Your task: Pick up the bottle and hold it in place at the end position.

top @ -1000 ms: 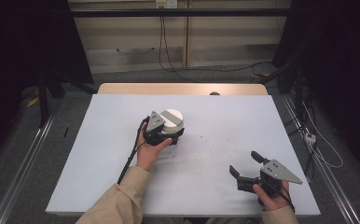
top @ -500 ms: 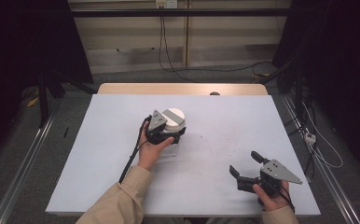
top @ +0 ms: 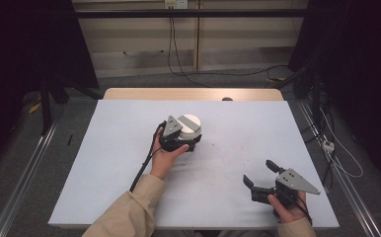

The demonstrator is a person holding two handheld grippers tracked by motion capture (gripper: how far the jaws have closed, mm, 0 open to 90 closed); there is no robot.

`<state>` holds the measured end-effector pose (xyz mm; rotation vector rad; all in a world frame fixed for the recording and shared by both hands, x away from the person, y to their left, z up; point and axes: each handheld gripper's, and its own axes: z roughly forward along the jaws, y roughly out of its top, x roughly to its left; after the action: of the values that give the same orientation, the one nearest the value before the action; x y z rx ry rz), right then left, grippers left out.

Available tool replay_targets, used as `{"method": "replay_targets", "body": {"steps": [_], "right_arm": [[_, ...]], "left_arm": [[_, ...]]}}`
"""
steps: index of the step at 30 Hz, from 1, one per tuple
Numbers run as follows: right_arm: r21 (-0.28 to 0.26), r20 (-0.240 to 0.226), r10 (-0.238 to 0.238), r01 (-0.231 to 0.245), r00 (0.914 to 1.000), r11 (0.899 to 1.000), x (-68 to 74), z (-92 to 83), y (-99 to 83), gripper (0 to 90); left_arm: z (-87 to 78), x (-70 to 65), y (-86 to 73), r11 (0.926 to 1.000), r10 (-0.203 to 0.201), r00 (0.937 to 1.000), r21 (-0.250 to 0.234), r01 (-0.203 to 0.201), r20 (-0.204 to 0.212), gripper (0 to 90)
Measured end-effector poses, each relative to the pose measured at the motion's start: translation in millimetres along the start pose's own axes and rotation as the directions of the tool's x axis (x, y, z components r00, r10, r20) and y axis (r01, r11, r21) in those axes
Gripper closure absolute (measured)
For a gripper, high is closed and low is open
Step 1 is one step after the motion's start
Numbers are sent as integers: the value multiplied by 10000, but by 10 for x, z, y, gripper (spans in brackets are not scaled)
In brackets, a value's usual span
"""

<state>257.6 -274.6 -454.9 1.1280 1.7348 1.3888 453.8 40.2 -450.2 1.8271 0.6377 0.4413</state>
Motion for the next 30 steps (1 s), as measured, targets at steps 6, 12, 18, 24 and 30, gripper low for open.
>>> {"method": "replay_targets", "body": {"steps": [6, 12, 18, 24, 30], "right_arm": [[-8, -10, 4, -4, 10000, 10000, 1, -1, 0, 38], [25, -7, 24, -24, 10000, 10000, 1, 3, -2, 38], [26, 9, 59, -59, 10000, 10000, -4, 1, -5, 38], [28, -22, 46, -46, 10000, 10000, -4, 2, -6, 38], [42, -50, -25, 25, 10000, 10000, 1, 4, -5, 38]], "left_arm": [[29, -5, 0, 9999, -111, 9999, -64, 111, 75, 186], [83, -17, 17, 9999, 103, 9998, -55, -102, 159, 186], [128, -34, 2, 9998, 179, 9997, -10, -179, 176, 186], [134, -30, -11, 9998, 215, 9996, -46, -214, 208, 186], [120, -18, -18, 9998, 214, 9994, 29, -215, 280, 185]]}}
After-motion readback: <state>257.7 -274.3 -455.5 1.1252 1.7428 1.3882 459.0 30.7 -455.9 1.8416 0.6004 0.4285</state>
